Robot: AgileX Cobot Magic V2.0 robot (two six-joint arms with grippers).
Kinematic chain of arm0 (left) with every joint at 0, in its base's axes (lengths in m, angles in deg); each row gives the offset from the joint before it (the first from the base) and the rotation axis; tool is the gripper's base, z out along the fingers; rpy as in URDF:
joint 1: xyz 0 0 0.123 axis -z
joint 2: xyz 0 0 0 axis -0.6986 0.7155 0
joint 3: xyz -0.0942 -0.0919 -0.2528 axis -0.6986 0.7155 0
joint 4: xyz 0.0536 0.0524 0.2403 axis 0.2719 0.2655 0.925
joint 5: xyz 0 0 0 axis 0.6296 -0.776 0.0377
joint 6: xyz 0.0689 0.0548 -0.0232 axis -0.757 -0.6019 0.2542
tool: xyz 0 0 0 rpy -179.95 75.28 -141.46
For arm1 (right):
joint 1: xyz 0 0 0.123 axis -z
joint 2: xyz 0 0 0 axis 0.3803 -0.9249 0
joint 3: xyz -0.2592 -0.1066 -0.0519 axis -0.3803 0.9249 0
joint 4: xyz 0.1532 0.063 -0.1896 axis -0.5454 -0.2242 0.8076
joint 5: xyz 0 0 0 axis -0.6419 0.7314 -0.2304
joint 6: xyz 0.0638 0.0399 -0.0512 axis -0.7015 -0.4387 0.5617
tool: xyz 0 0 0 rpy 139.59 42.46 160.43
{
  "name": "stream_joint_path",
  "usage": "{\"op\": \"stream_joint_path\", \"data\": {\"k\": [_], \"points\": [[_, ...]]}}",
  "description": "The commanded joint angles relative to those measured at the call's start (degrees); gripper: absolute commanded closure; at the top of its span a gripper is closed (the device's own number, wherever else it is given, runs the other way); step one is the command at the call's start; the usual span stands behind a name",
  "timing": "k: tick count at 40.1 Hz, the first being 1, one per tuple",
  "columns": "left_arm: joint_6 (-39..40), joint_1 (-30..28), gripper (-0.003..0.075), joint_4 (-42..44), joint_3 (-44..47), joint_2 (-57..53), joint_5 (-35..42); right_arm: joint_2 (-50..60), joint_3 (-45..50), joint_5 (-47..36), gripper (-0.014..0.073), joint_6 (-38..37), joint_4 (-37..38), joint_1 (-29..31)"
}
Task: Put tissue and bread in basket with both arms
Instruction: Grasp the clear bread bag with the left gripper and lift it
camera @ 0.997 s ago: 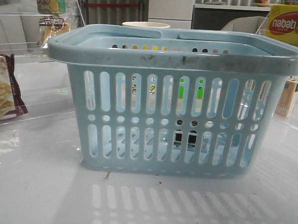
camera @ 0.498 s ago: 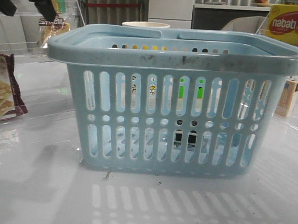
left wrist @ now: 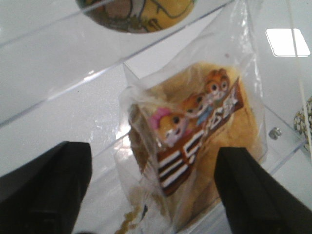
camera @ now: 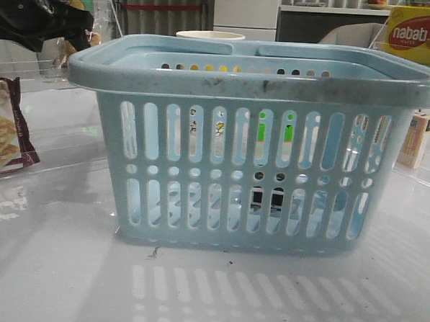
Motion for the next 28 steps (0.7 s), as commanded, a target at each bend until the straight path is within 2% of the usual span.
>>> {"op": "stream_joint_path", "data": {"k": [1, 9, 14, 22, 28], "points": [[0.44, 0.59, 0.0312, -0.66, -2.34, -3.11, 6.88, 0.66, -1.69, -3.86, 0.0054, 0.20, 0.54, -0.01], [0.44, 0.67, 0.0540, -0.66, -2.34, -3.23, 6.30, 0.66, -1.69, -3.91, 0.0054, 0.20, 0.54, -0.01], [0.44, 0.78, 0.0631, -0.66, -2.34, -5.09, 3.18, 0.66, -1.69, -3.91, 0.0054, 0.20, 0.54, -0.01], [0.44, 1.74, 0.0629, -0.79, -2.34, -12.72, -1.67, 0.66, -1.69, -3.91, 0.0054, 0.20, 0.54, -0.01], [-3.34, 3.71, 0.0629, -0.64, -2.34, -20.49, -6.27, 0.66, -1.69, -3.86, 0.0054, 0.20, 0.54, -0.01]]}}
